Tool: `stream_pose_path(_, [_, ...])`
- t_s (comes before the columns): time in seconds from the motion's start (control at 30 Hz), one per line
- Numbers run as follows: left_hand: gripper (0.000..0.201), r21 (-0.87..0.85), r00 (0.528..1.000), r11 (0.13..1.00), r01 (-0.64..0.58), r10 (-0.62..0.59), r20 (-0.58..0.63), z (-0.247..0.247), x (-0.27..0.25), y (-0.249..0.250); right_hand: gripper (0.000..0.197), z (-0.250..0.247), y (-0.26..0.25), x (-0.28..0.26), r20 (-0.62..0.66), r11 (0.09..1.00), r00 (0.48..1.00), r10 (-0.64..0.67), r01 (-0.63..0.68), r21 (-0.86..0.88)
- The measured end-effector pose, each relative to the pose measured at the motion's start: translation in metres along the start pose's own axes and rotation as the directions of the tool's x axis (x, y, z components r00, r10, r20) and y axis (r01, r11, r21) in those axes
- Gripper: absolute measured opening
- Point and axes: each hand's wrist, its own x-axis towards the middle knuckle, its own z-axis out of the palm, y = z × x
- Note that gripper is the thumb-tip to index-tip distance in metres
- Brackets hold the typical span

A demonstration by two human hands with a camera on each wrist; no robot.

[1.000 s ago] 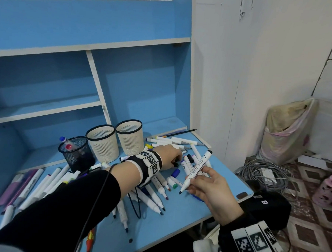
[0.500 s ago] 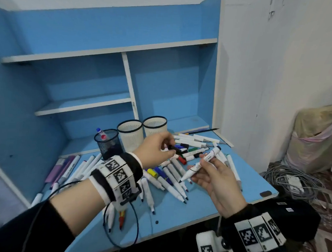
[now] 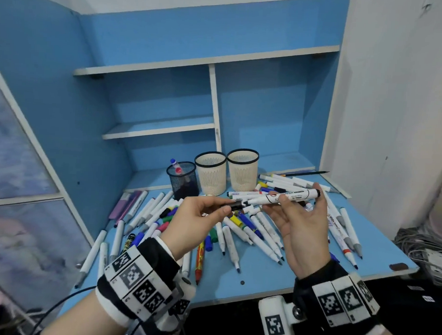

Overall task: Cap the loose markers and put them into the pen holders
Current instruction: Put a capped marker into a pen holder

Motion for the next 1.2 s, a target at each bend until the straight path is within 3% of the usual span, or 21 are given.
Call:
stream_pose_path(0.1, [0.017, -0.032, 1.000, 0.999, 0.018, -0.018, -0.012, -0.001, -0.004, -0.002, 0.072, 0.008, 0.003, -0.003, 0.023, 1.000, 1.000, -0.008, 0.008, -0.011])
stream_pose_path(0.27, [0.017, -0.063, 0.998, 0.998, 0.024, -0.027, -0.050, -0.005, -0.007, -0.002, 0.063, 0.012, 0.007, -0.005, 0.060, 0.999, 0.998, 0.012, -0.009, -0.048])
stream_pose_path(0.47, [0.017, 0.027, 0.999, 1.000, 0.017, -0.016, -0.049, -0.011, -0.004, -0.006, 0.046, 0.017, 0.013, -0.005, 0.129, 0.995, 0.991, 0.035, -0.022, -0.098])
stream_pose_path(0.63, [0.016, 0.090, 0.996, 0.995, -0.030, 0.038, -0.086, -0.014, -0.002, -0.006, 0.045, 0.024, 0.020, -0.003, 0.199, 0.990, 0.979, 0.041, -0.013, -0.142])
stream_pose_path(0.73, [0.016, 0.068, 0.996, 0.997, -0.032, 0.038, -0.083, -0.017, 0.001, -0.005, 0.047, 0.027, 0.026, 0.001, 0.210, 0.990, 0.977, 0.041, -0.012, -0.140])
stream_pose_path(0.9, [0.015, -0.131, 0.996, 0.988, 0.083, -0.086, -0.020, -0.029, 0.006, -0.011, 0.051, 0.037, 0.035, 0.002, 0.233, 0.981, 0.972, 0.031, 0.016, -0.196])
stream_pose_path(1.0, [0.017, -0.166, 0.994, 0.980, 0.111, -0.110, 0.015, -0.040, 0.007, -0.018, 0.049, 0.043, 0.037, 0.006, 0.296, 0.973, 0.953, 0.062, 0.008, -0.230])
stream_pose_path(1.1, [0.012, -0.092, 0.993, 0.989, 0.119, -0.120, 0.001, -0.052, 0.011, -0.025, 0.048, 0.054, 0.040, 0.015, 0.331, 0.964, 0.938, 0.101, -0.011, -0.265])
stream_pose_path(1.2, [0.020, 0.117, 0.989, 0.982, 0.146, -0.146, -0.007, -0.066, 0.019, -0.036, 0.048, 0.072, 0.041, 0.030, 0.352, 0.962, 0.933, 0.071, 0.029, -0.271])
